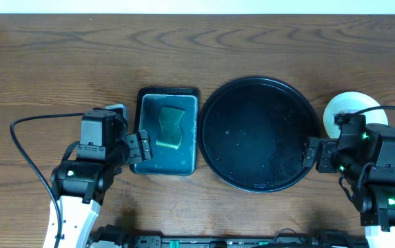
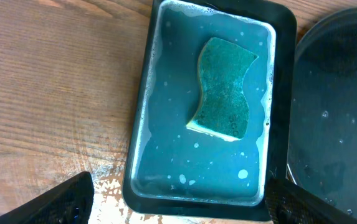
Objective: Clean dirty plates on tray and stack at the side
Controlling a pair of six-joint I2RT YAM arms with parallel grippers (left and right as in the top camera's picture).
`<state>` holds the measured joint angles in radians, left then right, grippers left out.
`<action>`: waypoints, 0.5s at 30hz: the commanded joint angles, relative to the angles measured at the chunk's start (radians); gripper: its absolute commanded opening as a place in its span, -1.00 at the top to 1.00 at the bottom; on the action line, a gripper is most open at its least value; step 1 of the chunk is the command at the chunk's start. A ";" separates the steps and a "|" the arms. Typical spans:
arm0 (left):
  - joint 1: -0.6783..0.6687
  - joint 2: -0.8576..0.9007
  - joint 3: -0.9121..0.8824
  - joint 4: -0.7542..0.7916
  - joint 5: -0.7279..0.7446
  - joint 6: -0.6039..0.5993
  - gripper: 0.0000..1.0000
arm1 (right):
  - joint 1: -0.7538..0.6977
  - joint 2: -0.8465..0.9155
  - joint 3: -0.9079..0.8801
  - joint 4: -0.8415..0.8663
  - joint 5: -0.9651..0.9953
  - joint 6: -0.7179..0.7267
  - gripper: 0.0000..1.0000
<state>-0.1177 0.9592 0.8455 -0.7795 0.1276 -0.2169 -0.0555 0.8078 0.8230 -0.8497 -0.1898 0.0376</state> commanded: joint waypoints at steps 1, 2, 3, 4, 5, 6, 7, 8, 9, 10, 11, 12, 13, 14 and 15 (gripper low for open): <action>0.003 0.002 -0.006 0.003 -0.009 -0.006 -0.77 | 0.009 -0.003 -0.008 -0.008 0.002 0.007 -0.98; 0.003 0.002 -0.006 0.003 -0.009 -0.006 -0.76 | 0.009 -0.003 -0.008 -0.008 0.002 0.006 -0.98; 0.003 0.002 -0.006 0.003 -0.009 -0.006 -0.76 | 0.009 -0.003 -0.008 -0.008 0.002 0.006 -0.99; 0.003 0.002 -0.006 0.003 -0.009 -0.006 -0.77 | 0.009 -0.003 -0.008 -0.008 0.002 0.006 -0.99; 0.003 0.002 -0.006 0.003 -0.009 -0.006 -0.76 | 0.009 -0.003 -0.008 -0.008 0.002 0.006 -0.99; 0.003 0.002 -0.006 0.003 -0.009 -0.006 -0.76 | 0.009 -0.003 -0.008 -0.008 0.002 0.006 -0.99; 0.003 0.002 -0.006 0.003 -0.009 -0.006 -0.77 | 0.009 -0.003 -0.008 -0.008 0.002 0.007 -0.98; 0.003 0.002 -0.006 0.003 -0.009 -0.006 -0.76 | 0.009 -0.003 -0.008 -0.008 0.002 0.006 -0.99; 0.003 0.002 -0.006 0.003 -0.009 -0.006 -0.76 | 0.009 -0.003 -0.008 -0.008 0.002 0.006 -0.98; 0.003 0.002 -0.006 0.003 -0.009 -0.006 -0.76 | 0.009 -0.003 -0.008 -0.008 0.002 0.006 -0.99; 0.003 0.002 -0.006 0.003 -0.009 -0.006 -0.76 | 0.009 -0.004 -0.008 -0.008 0.002 0.007 -0.99; 0.003 0.002 -0.006 0.003 -0.009 -0.006 -0.76 | 0.009 -0.008 -0.008 -0.008 0.002 0.006 -0.98; 0.003 0.002 -0.006 0.003 -0.009 -0.006 -0.76 | 0.009 -0.012 -0.008 -0.008 0.002 0.006 -0.98; 0.003 0.002 -0.006 0.003 -0.009 -0.006 -0.77 | 0.009 -0.016 -0.008 -0.009 0.002 0.006 -0.99; 0.003 0.002 -0.006 0.003 -0.009 -0.006 -0.76 | 0.012 -0.021 -0.008 -0.009 0.002 0.006 -0.98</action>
<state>-0.1177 0.9596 0.8455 -0.7795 0.1276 -0.2169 -0.0551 0.8043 0.8230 -0.8555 -0.1894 0.0372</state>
